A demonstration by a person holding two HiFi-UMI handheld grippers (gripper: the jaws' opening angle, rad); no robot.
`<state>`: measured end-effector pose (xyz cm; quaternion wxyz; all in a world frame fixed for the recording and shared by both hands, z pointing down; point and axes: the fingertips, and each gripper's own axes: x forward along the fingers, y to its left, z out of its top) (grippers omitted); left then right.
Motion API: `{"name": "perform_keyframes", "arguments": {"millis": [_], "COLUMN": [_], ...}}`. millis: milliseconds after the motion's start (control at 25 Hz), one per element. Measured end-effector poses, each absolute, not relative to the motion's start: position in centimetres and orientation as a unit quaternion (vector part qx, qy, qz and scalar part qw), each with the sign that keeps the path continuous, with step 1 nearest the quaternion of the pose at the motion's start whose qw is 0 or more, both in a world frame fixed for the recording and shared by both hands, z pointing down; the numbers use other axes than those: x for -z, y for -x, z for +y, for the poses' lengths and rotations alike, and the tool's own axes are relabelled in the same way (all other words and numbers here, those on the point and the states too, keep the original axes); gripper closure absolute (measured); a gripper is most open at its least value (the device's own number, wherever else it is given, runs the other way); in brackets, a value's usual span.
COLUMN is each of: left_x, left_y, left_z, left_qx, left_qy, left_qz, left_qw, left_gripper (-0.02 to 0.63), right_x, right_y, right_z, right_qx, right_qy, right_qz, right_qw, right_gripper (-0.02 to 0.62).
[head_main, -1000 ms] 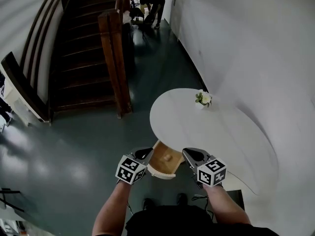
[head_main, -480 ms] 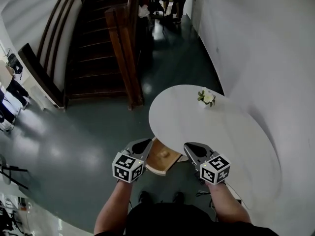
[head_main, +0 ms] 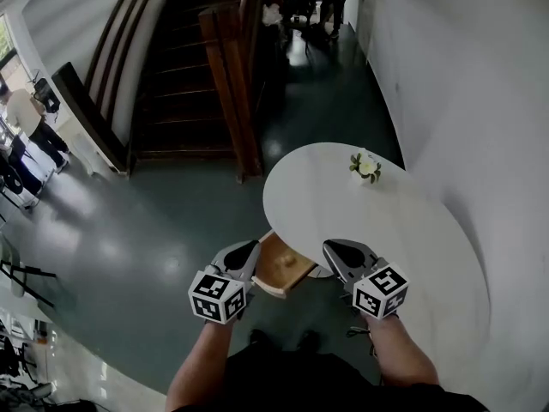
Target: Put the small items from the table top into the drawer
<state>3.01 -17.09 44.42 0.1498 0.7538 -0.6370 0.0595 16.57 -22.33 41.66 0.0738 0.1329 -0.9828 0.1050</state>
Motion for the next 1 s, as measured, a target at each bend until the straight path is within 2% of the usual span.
{"name": "perform_keyframes", "arguments": {"millis": [480,1000], "left_x": [-39.1,-37.2], "left_y": [3.2,8.0], "left_z": [-15.7,-14.3], "left_qx": [-0.039,-0.033], "left_qy": [-0.742,-0.733], "left_qz": [-0.661,-0.674], "left_qw": [0.107,0.081], "left_gripper": [0.595,0.595], "right_x": [-35.5,-34.6], "right_y": [-13.0,-9.5], "right_z": [-21.6,-20.1], "right_qx": [-0.057,-0.052], "right_qy": [-0.153,-0.165], "right_qz": [-0.986,-0.985], "right_qw": [0.02,0.014], "right_gripper": [0.584,0.584]}}
